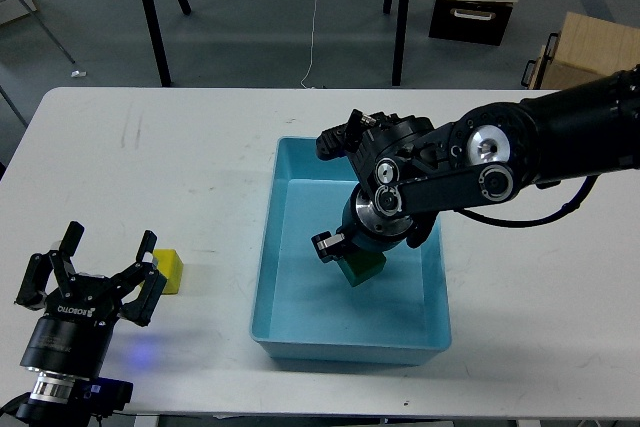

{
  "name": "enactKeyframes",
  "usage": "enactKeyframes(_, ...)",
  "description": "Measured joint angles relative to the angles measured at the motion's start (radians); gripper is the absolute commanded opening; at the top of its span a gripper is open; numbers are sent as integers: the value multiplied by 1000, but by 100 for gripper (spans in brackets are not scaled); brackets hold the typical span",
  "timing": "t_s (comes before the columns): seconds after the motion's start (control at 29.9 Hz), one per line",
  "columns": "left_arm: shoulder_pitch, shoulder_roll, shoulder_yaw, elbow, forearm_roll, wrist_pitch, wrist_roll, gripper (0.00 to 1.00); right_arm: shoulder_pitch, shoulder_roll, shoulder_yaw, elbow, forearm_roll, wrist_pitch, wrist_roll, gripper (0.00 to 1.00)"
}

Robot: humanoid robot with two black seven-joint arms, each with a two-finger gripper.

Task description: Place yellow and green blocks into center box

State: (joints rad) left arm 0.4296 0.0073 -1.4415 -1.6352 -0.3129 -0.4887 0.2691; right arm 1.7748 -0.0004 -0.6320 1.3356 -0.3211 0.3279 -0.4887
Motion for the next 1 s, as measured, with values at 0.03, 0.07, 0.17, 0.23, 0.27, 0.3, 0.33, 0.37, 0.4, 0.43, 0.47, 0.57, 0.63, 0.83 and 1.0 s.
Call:
enactKeyframes(0.03,0,0,0,0,0,0,0,100,0,0,-3,-4,0,1,0,69)
enactKeyframes(0.07,0,0,0,0,0,0,1,100,0,0,-5,-8,0,2,0,75)
enactKeyframes(0.17,0,0,0,1,-1,0,2,100,-1,0,-6,-16,0,3,0,94)
enactKeyframes(0.23,-1,0,0,2,-1,0,2,100,-1,0,-3,-22,1,3,0,96)
enactKeyframes(0.27,-1,1,0,3,-1,0,3,100,-1,0,-1,-30,2,2,0,96)
enactKeyframes(0.3,-2,1,0,5,-1,0,3,100,-1,0,2,-43,4,1,0,96)
enactKeyframes(0.33,-3,2,0,6,-2,0,4,100,-1,0,7,-60,7,0,0,96)
enactKeyframes(0.37,-4,2,0,7,-2,0,4,100,-1,0,16,-79,12,-1,0,96)
enactKeyframes(0.4,-6,2,0,7,-2,0,4,100,-1,0,33,-106,21,-2,0,96)
enactKeyframes(0.43,-8,2,0,7,-2,0,4,100,-4,0,58,-134,37,-2,0,96)
enactKeyframes(0.47,-10,3,0,7,-2,0,4,100,-7,-4,86,-157,55,-2,0,96)
enactKeyframes(0.57,-13,6,0,8,-2,0,5,100,-26,-72,196,-225,140,-1,0,96)
enactKeyframes(0.63,-18,7,0,8,-2,0,6,100,-44,-139,279,-259,210,0,0,97)
enactKeyframes(0.83,-30,8,0,8,-2,0,7,100,-179,-364,588,-329,381,-5,0,97)
enactKeyframes(1.0,-38,8,0,8,-2,0,7,100,-417,-471,991,-394,461,-5,23,97)
